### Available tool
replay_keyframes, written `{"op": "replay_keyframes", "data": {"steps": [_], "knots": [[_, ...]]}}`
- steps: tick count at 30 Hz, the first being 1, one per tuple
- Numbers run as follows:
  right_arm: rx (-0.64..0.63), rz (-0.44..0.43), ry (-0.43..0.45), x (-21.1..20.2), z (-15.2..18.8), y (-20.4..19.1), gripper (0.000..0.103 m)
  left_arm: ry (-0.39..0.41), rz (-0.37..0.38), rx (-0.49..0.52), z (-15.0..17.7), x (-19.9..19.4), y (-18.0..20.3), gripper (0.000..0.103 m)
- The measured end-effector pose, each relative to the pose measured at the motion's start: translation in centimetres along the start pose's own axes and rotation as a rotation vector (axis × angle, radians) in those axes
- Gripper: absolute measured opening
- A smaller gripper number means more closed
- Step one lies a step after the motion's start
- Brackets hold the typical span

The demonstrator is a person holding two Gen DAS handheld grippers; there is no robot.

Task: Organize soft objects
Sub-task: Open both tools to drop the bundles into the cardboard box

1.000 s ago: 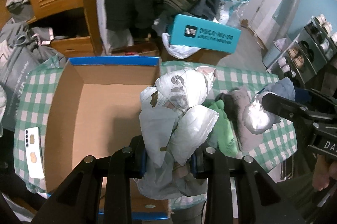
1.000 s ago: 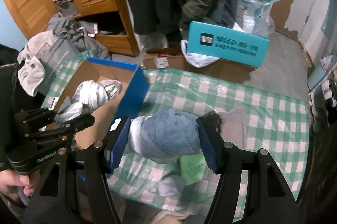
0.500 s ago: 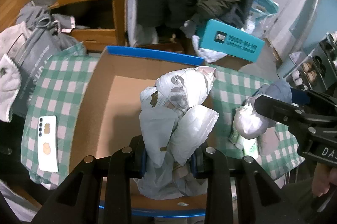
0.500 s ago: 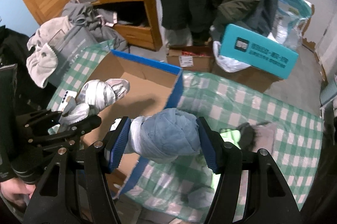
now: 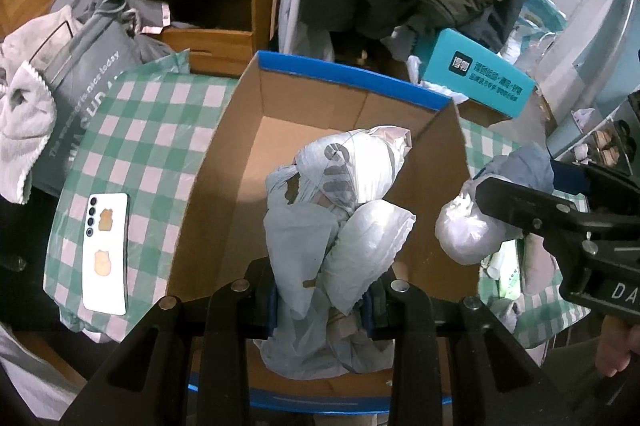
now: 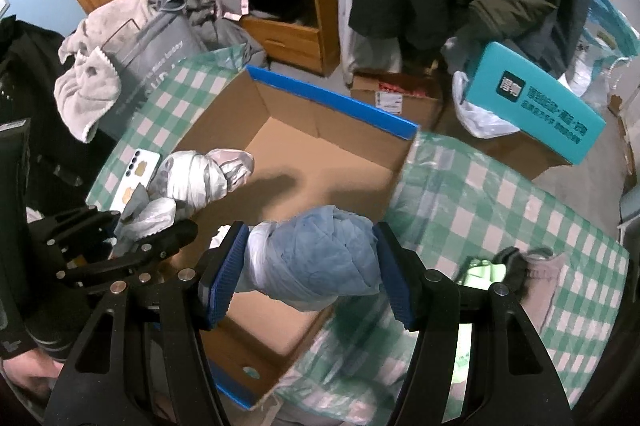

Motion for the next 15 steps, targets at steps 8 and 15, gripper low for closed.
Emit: {"op": "replay_keyframes", "data": {"steps": [8,15], "knots": [[0.028,-0.012,-0.007,1.4,-0.4,0.2,0.075,-0.003,-0.053,0.024,0.1,1.0,-0.7,0.054],[0.047,0.01,-0.008,1.3,0.1,1.3,0.081,0.0,-0.062,0.03,0.1,1.0,-0.6,0.06]]}}
Point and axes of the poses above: each gripper's, at about its wrist camera, not at the fingertips, and x roughly the way its jaws point, y to its right, z to its underside, the point moved 8 cm from there along x, roughly the way its jaws point, and after that the axes turned 13 degrees about -x, right-handed, at the moved point
